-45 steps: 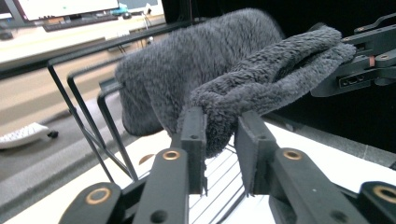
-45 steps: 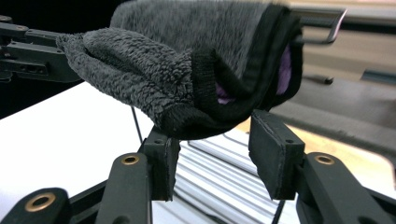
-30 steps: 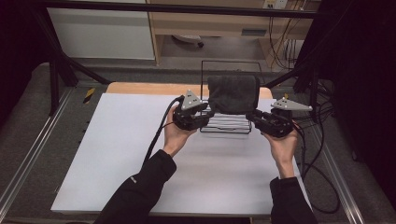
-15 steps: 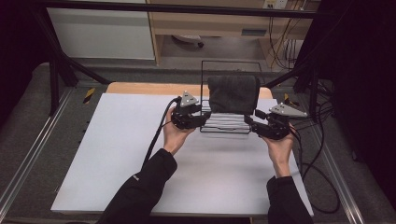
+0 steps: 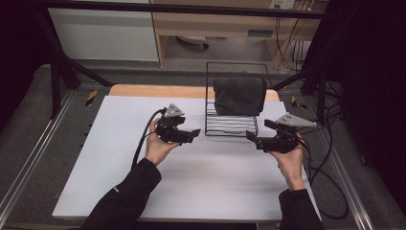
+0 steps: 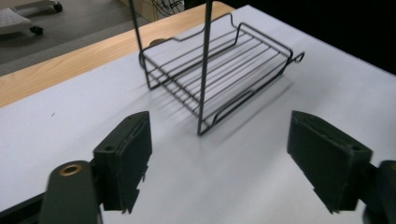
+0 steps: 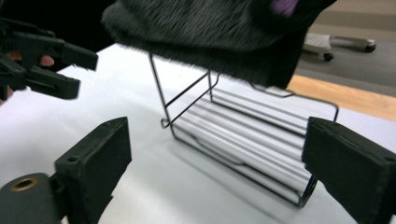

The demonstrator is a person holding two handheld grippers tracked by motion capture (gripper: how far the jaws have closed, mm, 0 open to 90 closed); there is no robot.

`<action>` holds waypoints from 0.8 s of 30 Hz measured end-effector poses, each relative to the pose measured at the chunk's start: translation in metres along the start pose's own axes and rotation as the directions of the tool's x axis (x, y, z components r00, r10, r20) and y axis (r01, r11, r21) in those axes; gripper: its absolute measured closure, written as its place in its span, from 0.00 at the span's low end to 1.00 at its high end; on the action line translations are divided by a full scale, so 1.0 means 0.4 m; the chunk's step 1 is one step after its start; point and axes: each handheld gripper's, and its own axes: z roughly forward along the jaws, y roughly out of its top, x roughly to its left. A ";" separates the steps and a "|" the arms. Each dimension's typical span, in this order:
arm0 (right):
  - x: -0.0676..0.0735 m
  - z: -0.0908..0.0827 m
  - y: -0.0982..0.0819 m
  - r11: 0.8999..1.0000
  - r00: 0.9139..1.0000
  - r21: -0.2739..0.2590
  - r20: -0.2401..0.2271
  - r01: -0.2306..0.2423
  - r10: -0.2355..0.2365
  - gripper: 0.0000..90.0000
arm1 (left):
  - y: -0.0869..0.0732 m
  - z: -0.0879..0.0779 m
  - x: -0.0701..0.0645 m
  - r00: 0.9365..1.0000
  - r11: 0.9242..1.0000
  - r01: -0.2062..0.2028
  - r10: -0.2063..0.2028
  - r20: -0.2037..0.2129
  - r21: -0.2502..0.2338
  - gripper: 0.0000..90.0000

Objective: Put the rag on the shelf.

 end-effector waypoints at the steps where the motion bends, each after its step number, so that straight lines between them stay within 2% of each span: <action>1: 0.003 -0.002 -0.005 1.000 1.000 0.008 -0.005 0.004 -0.004 0.08 | -0.013 -0.011 0.004 1.000 1.000 -0.004 0.004 -0.003 0.003 0.22; 5: 0.014 -0.005 -0.028 1.000 1.000 0.027 -0.021 -0.012 0.012 0.05 | -0.071 -0.054 0.026 1.000 1.000 -0.020 0.020 -0.014 0.018 0.16; 11: 0.027 0.000 -0.080 0.998 0.998 0.038 -0.052 -0.044 0.046 0.01 | -0.174 -0.119 0.066 0.999 0.999 0.018 -0.016 -0.028 0.049 0.10; 19: 0.034 -0.003 -0.169 0.994 0.996 0.095 -0.066 -0.046 0.053 0.01 | -0.292 -0.201 0.108 0.997 0.996 0.058 -0.053 -0.064 0.074 0.09; 24: 0.025 -0.012 -0.213 0.992 0.996 0.116 -0.072 -0.043 0.052 0.01 | -0.361 -0.253 0.125 0.994 0.995 0.056 -0.048 -0.095 0.084 0.09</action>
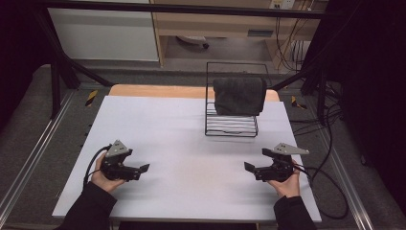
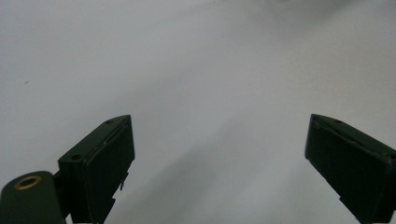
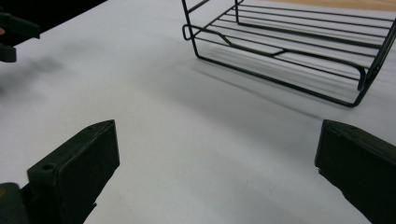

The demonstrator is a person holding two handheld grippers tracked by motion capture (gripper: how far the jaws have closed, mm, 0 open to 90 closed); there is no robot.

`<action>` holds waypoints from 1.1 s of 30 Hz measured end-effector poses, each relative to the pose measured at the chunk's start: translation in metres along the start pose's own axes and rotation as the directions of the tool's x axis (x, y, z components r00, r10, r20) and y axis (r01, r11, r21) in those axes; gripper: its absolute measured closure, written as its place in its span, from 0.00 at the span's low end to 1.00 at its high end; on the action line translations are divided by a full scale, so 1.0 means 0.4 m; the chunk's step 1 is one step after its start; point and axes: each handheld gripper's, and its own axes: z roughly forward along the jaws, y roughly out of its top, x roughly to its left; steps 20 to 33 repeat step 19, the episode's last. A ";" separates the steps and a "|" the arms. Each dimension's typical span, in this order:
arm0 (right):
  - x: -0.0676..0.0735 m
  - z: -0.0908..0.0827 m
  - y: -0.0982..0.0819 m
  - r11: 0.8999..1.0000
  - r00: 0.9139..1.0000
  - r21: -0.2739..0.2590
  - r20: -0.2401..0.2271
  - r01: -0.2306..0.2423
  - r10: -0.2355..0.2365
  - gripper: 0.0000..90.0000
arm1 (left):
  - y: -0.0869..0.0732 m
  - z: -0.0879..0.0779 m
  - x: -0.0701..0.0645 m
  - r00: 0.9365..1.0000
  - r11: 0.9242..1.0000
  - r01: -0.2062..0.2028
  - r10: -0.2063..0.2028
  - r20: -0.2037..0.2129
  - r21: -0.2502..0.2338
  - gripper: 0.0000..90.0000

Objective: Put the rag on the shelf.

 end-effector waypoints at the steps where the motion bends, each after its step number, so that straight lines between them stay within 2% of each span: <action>1: -0.003 -0.002 -0.008 1.000 1.000 0.002 0.000 0.002 -0.002 0.01 | -0.010 -0.008 0.004 1.000 1.000 0.000 0.000 -0.001 0.001 0.09; 3: -0.008 -0.004 -0.020 1.000 1.000 0.004 -0.003 0.006 -0.006 0.01 | -0.027 -0.017 0.012 1.000 1.000 0.000 0.000 -0.010 0.001 0.09; 7: -0.014 -0.005 -0.042 1.000 1.000 0.014 -0.005 0.009 -0.009 0.00 | -0.059 -0.026 0.029 1.000 1.000 0.025 -0.025 -0.010 -0.011 0.09; 9: -0.018 -0.008 -0.055 0.999 1.000 0.032 -0.005 0.020 -0.020 0.00 | -0.068 -0.026 0.033 1.000 1.000 0.019 -0.019 -0.017 -0.012 0.10; 13: -0.028 -0.017 -0.072 0.999 1.000 0.046 0.003 0.009 -0.009 0.00 | -0.082 -0.021 0.042 1.000 1.000 0.013 -0.014 -0.020 -0.005 0.10; 17: -0.034 -0.017 -0.081 0.999 1.000 0.047 0.014 0.000 -0.001 0.00 | -0.084 -0.014 0.041 1.000 1.000 0.005 -0.005 -0.021 0.016 0.10; 33: -0.033 -0.012 -0.082 0.998 1.000 0.058 0.010 0.010 -0.011 0.00 | -0.084 -0.013 0.040 1.000 1.000 0.004 -0.003 -0.018 0.015 0.10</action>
